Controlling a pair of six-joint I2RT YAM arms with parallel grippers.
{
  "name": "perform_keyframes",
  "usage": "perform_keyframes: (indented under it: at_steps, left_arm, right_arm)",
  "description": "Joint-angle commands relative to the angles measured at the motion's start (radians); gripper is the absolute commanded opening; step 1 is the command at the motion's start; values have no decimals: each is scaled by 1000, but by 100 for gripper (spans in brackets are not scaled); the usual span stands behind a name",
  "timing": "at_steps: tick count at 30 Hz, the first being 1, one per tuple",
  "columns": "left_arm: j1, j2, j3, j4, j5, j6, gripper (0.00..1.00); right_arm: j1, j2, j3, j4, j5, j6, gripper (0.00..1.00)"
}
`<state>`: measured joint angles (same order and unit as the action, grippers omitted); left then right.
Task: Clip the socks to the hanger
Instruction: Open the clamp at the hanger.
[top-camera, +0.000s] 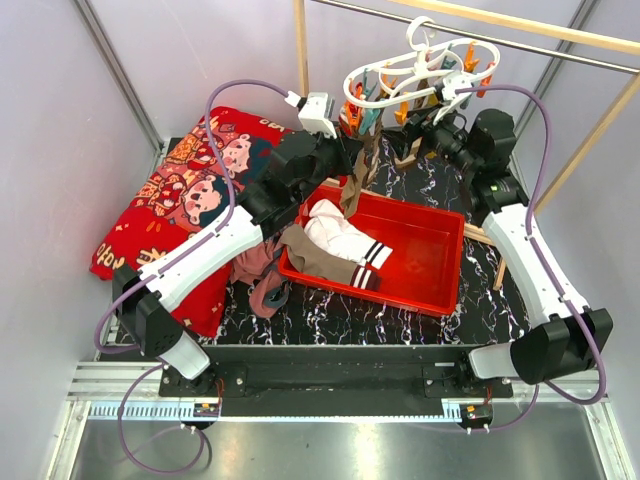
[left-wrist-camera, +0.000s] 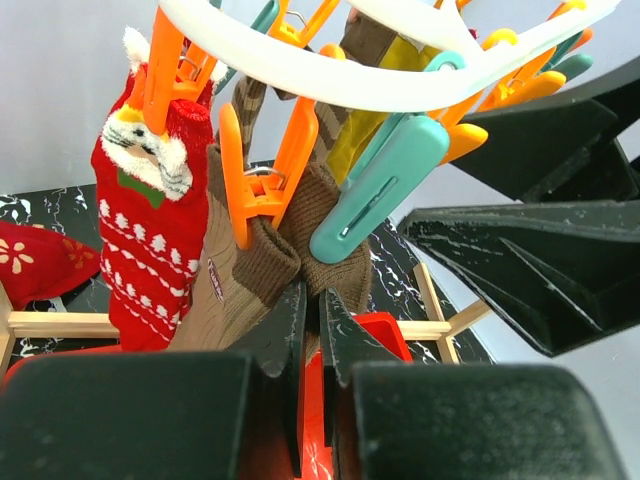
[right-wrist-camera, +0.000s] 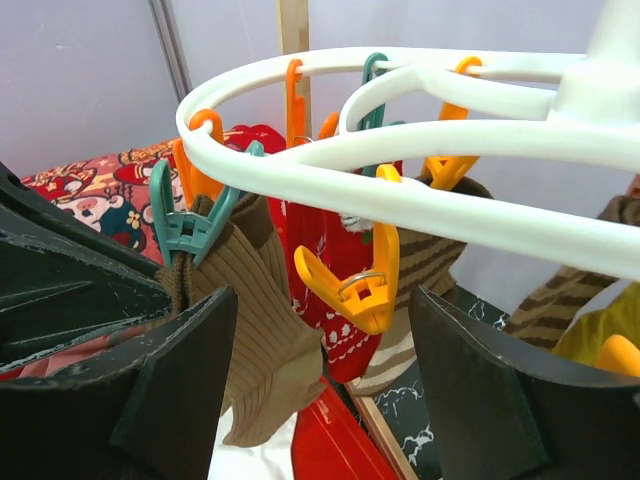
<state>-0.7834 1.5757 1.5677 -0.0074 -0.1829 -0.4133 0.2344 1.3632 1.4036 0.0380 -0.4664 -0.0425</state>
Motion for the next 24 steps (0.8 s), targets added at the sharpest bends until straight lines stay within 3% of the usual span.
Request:
perform_keyframes:
  at_steps: [1, 13, 24]
  left_arm:
    - [7, -34, 11, 11, 13, 24, 0]
    - [9, -20, 23, -12, 22, 28, 0]
    - [21, -23, 35, -25, 25, 39, 0]
  right_arm:
    - [-13, 20, 69, 68, -35, -28, 77]
    - [-26, 57, 120, 94, -75, -27, 70]
    - [-26, 40, 104, 77, -81, -8, 28]
